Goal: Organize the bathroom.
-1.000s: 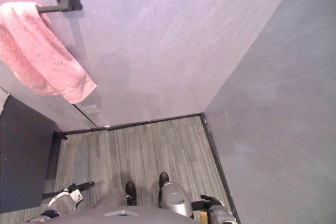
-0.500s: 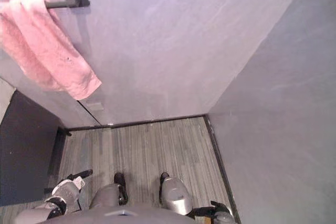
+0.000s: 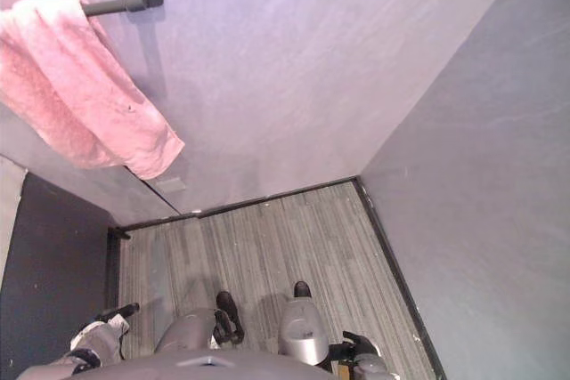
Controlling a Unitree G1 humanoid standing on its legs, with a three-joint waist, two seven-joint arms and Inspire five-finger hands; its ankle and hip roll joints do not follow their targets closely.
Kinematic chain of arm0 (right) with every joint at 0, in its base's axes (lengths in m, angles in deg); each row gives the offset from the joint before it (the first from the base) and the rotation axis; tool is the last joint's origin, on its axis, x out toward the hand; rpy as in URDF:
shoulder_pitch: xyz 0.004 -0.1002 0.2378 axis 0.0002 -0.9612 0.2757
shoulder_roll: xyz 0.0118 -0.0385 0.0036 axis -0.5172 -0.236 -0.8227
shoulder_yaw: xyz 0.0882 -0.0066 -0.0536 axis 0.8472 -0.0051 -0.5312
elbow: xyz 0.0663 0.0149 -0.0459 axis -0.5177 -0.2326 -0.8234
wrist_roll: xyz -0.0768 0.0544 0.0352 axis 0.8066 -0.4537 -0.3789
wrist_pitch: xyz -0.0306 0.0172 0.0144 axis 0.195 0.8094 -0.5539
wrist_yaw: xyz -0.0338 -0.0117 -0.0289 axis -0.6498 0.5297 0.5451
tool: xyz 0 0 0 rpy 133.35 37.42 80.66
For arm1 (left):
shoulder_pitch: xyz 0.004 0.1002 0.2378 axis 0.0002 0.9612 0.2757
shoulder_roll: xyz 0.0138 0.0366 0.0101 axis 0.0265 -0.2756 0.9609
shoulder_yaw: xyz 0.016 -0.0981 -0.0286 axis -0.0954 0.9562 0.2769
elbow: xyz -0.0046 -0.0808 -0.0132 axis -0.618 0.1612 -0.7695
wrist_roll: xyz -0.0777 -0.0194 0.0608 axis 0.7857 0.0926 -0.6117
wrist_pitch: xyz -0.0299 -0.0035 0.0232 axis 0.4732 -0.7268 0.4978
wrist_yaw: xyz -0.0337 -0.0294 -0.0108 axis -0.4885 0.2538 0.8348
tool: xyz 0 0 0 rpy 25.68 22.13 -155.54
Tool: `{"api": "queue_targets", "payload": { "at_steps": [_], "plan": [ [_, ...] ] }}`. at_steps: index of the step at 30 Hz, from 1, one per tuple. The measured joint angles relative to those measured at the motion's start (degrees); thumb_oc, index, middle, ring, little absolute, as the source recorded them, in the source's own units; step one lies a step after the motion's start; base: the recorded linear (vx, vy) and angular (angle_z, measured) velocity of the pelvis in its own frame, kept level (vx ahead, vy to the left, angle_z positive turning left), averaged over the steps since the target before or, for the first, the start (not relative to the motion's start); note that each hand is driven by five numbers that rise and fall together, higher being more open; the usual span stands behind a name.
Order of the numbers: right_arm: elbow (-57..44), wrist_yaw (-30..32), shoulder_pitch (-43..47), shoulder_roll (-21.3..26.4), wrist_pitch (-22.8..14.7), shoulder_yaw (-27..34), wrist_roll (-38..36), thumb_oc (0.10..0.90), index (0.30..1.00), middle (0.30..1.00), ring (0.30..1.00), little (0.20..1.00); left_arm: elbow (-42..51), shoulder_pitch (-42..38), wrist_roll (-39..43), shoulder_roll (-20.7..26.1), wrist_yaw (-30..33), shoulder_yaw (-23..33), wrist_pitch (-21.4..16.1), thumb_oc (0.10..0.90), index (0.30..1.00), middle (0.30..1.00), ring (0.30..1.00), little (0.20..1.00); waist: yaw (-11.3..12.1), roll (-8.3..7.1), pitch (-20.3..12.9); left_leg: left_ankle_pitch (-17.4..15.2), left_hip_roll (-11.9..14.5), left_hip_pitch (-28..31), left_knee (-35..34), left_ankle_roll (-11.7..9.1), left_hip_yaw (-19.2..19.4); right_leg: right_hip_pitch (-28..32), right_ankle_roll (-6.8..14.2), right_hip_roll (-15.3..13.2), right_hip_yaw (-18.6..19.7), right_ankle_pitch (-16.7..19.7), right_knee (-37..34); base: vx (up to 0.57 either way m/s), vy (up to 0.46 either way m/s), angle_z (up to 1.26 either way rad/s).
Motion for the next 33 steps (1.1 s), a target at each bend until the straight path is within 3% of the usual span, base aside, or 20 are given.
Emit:
{"api": "queue_targets", "payload": {
  "at_steps": [1, 2, 3, 4, 5, 7, 9, 11, 14, 16, 17, 19, 20, 21, 22, 23, 25, 28, 33],
  "plan": [
    [0.02, -0.58, 0.88, 0.34, 0.18, -0.13, 0.58, 0.8, 0.9, 0.9, 0.9, 0.9, -0.13, -0.05, 0.15, 0.31, -0.15, -0.22, -0.05, 0.8, 0.9, 0.9, 0.9, 0.9, 1.35, -0.17, 0.15, -1.08, 0.91, 0.24, 0.62, 1.24, 0.34, -7.75, 0.23, -0.57, 0.11, 1.82, 12.55, 0.26, -0.12, -0.68],
    [-0.07, -0.89, 0.87, 0.48, 0.33, -0.18, 0.94, 0.8, 0.9, 0.9, 0.9, 0.9, -0.15, 0.02, 0.16, 0.3, -0.11, -0.27, -0.08, 0.8, 0.9, 0.9, 0.9, 0.9, 0.94, -0.31, 0.08, -1.4, 0.9, 1.11, 0.58, 0.67, 0.9, -11.32, 0.06, -0.84, 0.81, 1.55, 16.7, 0.37, -0.266, -0.62],
    [-0.19, -1.08, 0.91, 0.79, 0.04, -0.19, 1.87, 0.8, 0.9, 0.9, 0.9, 0.9, -0.28, 0.58, 0.32, -0.17, -0.13, -0.15, -0.01, 0.8, 0.9, 0.9, 0.9, 0.9, 0.19, -0.74, -0.16, -1.11, 0.45, 2.49, -0.85, -0.29, 0.87, -12.74, 0.56, -0.62, 1.32, -0.57, 9.85, 0.29, -0.236, -0.07],
    [-0.23, -1.14, 0.33, 0.61, -0.04, -0.1, 1.86, 0.8, 0.9, 0.9, 0.9, 0.9, -0.1, 1.25, 0.29, -0.17, -0.53, -0.09, 0.05, 0.8, 0.9, 0.9, 0.9, 0.9, -0.63, -0.91, -0.99, -0.94, -0.32, 1.86, -1.43, -0.58, 0.44, -11.9, 2.71, -0.47, 1.63, -0.68, 0.25, 0.18, -0.219, 0.28],
    [-0.18, -1.34, -0.08, 0.3, -0.01, -0.09, 1.87, 0.8, 0.9, 0.9, 0.9, 0.9, 0.52, 1.18, 0.24, 0.08, -0.93, -0.1, -0.06, 0.8, 0.9, 0.9, 0.9, 0.9, -1.05, -2.45, -1.23, -0.95, -1.11, 1.83, -1.4, -0.5, 0.08, -11.91, 3.15, -0.7, 2.96, -0.52, -3.63, 0.03, -0.132, 0.53],
    [0.09, -2.09, -1.44, 0.2, 0.35, -0.01, 1.65, 0.8, 0.9, 0.9, 0.9, 0.9, 2.24, 1.49, 0.17, 0.22, -2.42, -0.35, -0.27, 0.8, 0.9, 0.9, 0.9, 0.9, -0.72, -3.43, -0.93, -0.88, -2.17, 1.53, -1.4, -0.41, -0.83, -12.23, 2.79, -0.21, 4.31, -0.72, -2.14, 0.03, -0.191, 0.72],
    [0.35, -2.06, -1.92, 0.81, 0.32, 0.04, 0.97, 0.8, 0.9, 0.9, 0.9, 0.9, 4.18, 1.43, -0.25, 0.04, -3.3, -1.17, -0.16, 0.8, 0.9, 0.9, 0.9, 0.9, -1.32, -2.86, -1.26, 0.2, -2.15, -0.27, -1.46, 1.08, -3.22, -10.56, 0.35, 2.7, 4.78, -2.26, 3.26, 0.08, -0.124, 1.09],
    [0.15, -1.7, -2.41, 1.72, -0.08, 0.11, -0.72, 0.8, 0.9, 0.9, 0.9, 0.9, 4.22, 1.5, -0.26, 0.29, -3.64, -1.58, -0.09, 0.8, 0.9, 0.9, 0.9, 0.9, -1.48, -3.75, -1.58, 1.3, -3.5, -0.27, -1.74, 1.07, -4.72, -3.87, -1.07, 3.05, 4.26, -3.52, -1.37, 0.12, -0.078, 0.72],
    [-4.44, -0.02, -1.76, 4.82, -1.55, 1.06, -0.55, 0.8, 0.9, 0.9, 0.9, 0.9, 4.56, 2.46, -0.03, -0.32, -3.85, -1.73, 0.28, 0.8, 0.9, 0.9, 0.9, 0.9, -1.57, -1.04, -1.61, 1.57, -2.56, 1.25, -2.64, 0.94, -6.15, 0.4, -1.83, 3.9, 2.43, -1.45, -6.64, 0.08, -0.057, 0.21],
    [-8.47, 0.67, -1.96, 5.93, -1.49, 1.05, -0.45, 0.8, 0.9, 0.9, 0.9, 0.9, 5.59, 2.94, -0.01, -0.26, -4.01, -1.0, 0.0, 0.8, 0.9, 0.9, 0.9, 0.9, -1.62, -0.8, -1.74, 1.97, -2.41, 2.41, -3.7, 0.81, -6.18, 1.22, -1.97, 4.18, 2.41, -1.51, -7.15, 0.03, -0.04, 0.01],
    [-17.73, 2.09, -1.42, 8.6, -1.93, 1.04, -0.11, 0.8, 0.9, 0.9, 0.9, 0.9, 11.8, 4.18, 0.16, -0.12, -4.24, -0.6, -0.35, 0.8, 0.9, 0.9, 0.9, 0.9, -2.23, -0.79, -1.83, 2.68, -2.04, 3.97, -5.48, 0.3, -6.26, 2.57, -2.37, 4.7, 2.15, -1.28, -8.34, 0.02, -0.069, 0.0],
    [-26.82, 2.88, -0.48, 11.36, -0.28, 1.26, 0.14, 0.8, 0.9, 0.9, 0.9, 0.9, 19.03, 3.97, 0.24, 0.25, -4.16, -0.48, -0.18, 0.8, 0.9, 0.9, 0.9, 0.9, -2.24, -1.33, -2.13, 2.97, -1.62, 4.29, -5.86, -0.04, -6.51, 3.17, -2.6, 5.15, 1.84, -1.1, -8.8, 0.02, -0.085, 0.03],
    [-35.96, 2.87, -2.53, 13.55, 3.38, 1.43, 1.15, 0.8, 0.9, 0.9, 0.9, 0.9, 25.04, 4.49, 0.41, 0.53, -2.8, 0.04, 0.88, 0.8, 0.9, 0.9, 0.9, 0.9, -2.25, -1.64, -2.0, 3.16, -1.45, 4.13, -5.8, -0.34, -6.66, 3.17, -2.89, 5.21, 1.48, -0.83, -8.84, 0.0, -0.049, 0.07],
    [-42.56, 2.79, -4.2, 15.35, 4.04, 1.26, 2.35, 0.8, 0.9, 0.9, 0.9, 0.9, 29.37, 4.81, 0.27, 1.42, -1.58, 0.13, 0.92, 0.8, 0.9, 0.9, 0.9, 0.9, -2.25, -2.06, -2.08, 3.29, -1.41, 4.03, -5.83, -0.43, -6.88, 3.07, -2.9, 5.23, 1.19, -0.77, -8.83, 0.01, -0.053, 0.08],
    [-46.07, 2.56, -4.75, 16.07, 3.61, 1.51, 3.33, 0.8, 0.9, 0.9, 0.9, 0.9, 31.89, 4.82, -0.49, 3.03, -1.13, 0.12, 0.77, 0.8, 0.9, 0.9, 0.9, 0.9, -2.44, -2.76, -2.36, 3.36, -1.29, 4.03, -5.85, -0.46, -7.01, 3.07, -2.95, 5.4, 1.12, -0.74, -8.82, 0.02, -0.05, -0.02],
    [-51.7, 2.6, -3.37, 15.83, 3.53, 3.49, 4.52, 0.8, 0.9, 0.9, 0.9, 0.9, 34.88, 3.36, -0.89, 7.45, 0.71, 0.77, 0.43, 0.8, 0.9, 0.9, 0.9, 0.9, -2.71, -4.47, -3.33, 3.4, -0.77, 4.11, -5.78, -0.57, -6.97, 3.18, -3.04, 5.85, 1.07, -0.68, -8.9, 0.02, -0.05, -0.06],
    [-54.04, 2.27, -2.27, 16.03, 2.87, 5.15, 4.5, 0.8, 0.9, 0.9, 0.9, 0.9, 36.33, 1.69, -2.91, 9.89, 2.27, 2.25, -0.05, 0.8, 0.9, 0.9, 0.9, 0.9, -2.7, -5.41, -4.09, 3.37, -0.57, 4.08, -5.78, -0.65, -6.97, 3.28, -3.09, 6.05, 1.14, -0.69, -8.99, 0.02, -0.034, -0.03],
    [-57.84, -0.8, -1.56, 17.39, 2.01, 8.35, 4.43, 0.8, 0.9, 0.9, 0.9, 0.9, 41.49, -0.09, -8.48, 11.88, 5.72, 4.35, -0.01, 0.8, 0.9, 0.9, 0.9, 0.9, -2.68, -5.37, -4.26, 3.36, -0.63, 3.88, -5.84, -0.71, -6.7, 3.49, -2.98, 6.05, 1.45, -0.25, -10.26, 0.0, -0.007, -0.01],
    [-61.16, -9.27, -0.08, 19.04, 2.04, 8.1, 4.25, 0.8, 0.9, 0.9, 0.9, 0.9, 53.75, -0.22, -12.52, 12.67, 10.05, 3.87, 6.87, 0.8, 0.9, 0.9, 0.9, 0.9, -2.17, -4.86, -4.25, 3.36, -0.82, 3.67, -5.96, -0.69, -6.89, 3.8, -3.01, 5.89, 1.38, 0.13, -11.03, 0.01, -0.018, 0.02]
  ]
}}
